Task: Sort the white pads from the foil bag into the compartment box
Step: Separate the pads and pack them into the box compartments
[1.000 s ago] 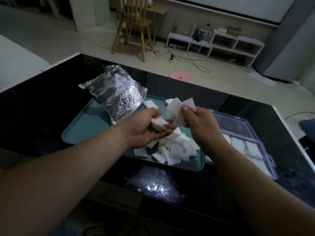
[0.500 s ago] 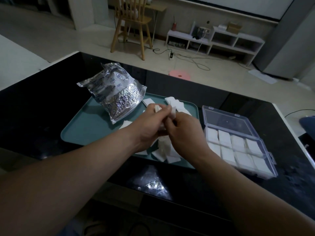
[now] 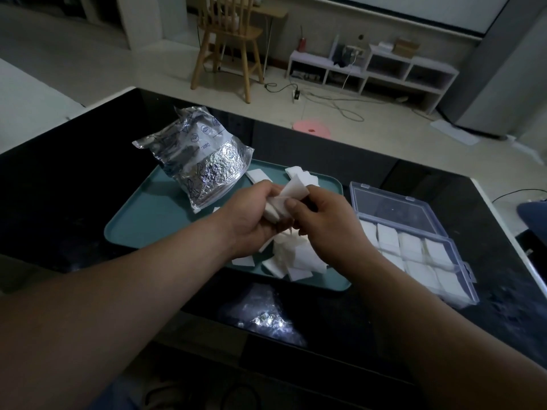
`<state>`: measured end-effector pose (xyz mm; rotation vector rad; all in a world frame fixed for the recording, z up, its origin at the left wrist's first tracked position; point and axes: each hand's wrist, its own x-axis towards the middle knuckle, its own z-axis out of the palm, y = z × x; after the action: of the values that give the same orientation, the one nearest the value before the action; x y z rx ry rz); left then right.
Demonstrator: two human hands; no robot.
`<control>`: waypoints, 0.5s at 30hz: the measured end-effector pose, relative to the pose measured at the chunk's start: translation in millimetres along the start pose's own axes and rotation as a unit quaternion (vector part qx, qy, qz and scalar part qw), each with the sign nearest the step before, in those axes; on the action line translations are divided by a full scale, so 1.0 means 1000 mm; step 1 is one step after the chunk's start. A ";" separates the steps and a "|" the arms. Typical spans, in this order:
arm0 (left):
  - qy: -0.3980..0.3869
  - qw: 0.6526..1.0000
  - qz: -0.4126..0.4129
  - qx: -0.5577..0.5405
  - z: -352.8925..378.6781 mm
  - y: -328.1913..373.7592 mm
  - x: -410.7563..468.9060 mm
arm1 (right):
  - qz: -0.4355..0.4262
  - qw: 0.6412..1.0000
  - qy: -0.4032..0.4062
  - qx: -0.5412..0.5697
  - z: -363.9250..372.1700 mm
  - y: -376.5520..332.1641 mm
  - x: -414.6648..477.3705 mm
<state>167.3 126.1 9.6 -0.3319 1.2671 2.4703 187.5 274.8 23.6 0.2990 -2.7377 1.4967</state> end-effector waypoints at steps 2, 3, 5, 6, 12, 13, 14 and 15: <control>0.010 1.000 -0.009 -0.019 0.000 0.001 0.001 | 0.008 1.000 -0.001 0.023 -0.004 -0.001 0.000; 0.014 1.000 -0.012 -0.023 0.000 0.001 0.001 | 0.010 1.000 0.004 0.020 -0.007 0.000 0.000; 0.017 0.999 -0.017 -0.029 0.003 0.001 0.002 | 0.022 1.000 0.016 0.016 -0.012 0.002 0.001; 0.016 0.999 -0.024 -0.037 0.006 0.000 0.002 | 0.032 0.999 0.020 0.034 -0.013 0.003 0.001; -0.004 0.997 -0.055 -0.054 0.034 -0.002 0.004 | 0.139 0.957 0.019 0.255 -0.054 0.002 0.004; -0.024 0.997 -0.058 -0.054 0.038 -0.002 0.003 | 0.149 0.952 -0.021 0.267 -0.067 0.005 0.003; -0.046 0.996 -0.057 -0.046 0.044 -0.002 0.004 | 0.153 0.951 -0.066 0.260 -0.078 0.008 0.000; -0.059 0.996 -0.050 -0.032 0.047 -0.002 0.004 | 0.158 0.952 -0.105 0.239 -0.083 0.011 -0.003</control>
<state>162.3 166.3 34.0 -0.2553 1.0978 2.4113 181.5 350.3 59.7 0.0148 -2.6229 2.3416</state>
